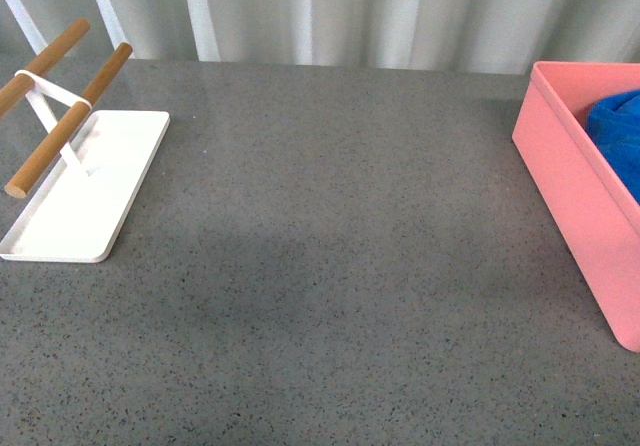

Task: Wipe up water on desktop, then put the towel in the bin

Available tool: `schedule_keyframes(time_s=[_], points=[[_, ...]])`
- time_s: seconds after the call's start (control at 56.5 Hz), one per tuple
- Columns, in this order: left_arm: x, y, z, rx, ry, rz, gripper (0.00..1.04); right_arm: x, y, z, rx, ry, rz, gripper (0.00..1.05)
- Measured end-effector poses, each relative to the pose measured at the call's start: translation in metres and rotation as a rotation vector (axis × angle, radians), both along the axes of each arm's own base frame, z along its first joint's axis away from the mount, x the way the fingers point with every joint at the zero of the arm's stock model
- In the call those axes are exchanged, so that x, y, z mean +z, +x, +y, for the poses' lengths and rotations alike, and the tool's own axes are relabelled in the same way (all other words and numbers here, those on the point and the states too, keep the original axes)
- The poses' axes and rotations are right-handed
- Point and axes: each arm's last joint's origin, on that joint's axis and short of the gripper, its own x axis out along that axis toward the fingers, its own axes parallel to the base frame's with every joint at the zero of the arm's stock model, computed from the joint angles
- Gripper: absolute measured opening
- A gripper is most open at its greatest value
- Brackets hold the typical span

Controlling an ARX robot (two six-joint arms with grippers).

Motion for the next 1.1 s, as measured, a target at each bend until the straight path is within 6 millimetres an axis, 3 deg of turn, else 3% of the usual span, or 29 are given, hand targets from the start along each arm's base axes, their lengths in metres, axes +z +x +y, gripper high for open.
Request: schedule_keyframes(time_s=[0.867,1.027,1.097], points=[[0.000,0.000,0.000,0.000,0.000,0.000,0.98,-0.003,-0.019,0.000,-0.002,0.001,0.006,0.03],[0.000,0.000,0.000,0.000,0.000,0.000,0.98,-0.003,-0.019,0.000,-0.002,0.001,0.005,0.27],[0.000,0.000,0.000,0.000,0.000,0.000,0.98,-0.003,-0.019,0.000,-0.002,0.001,0.005,0.43]])
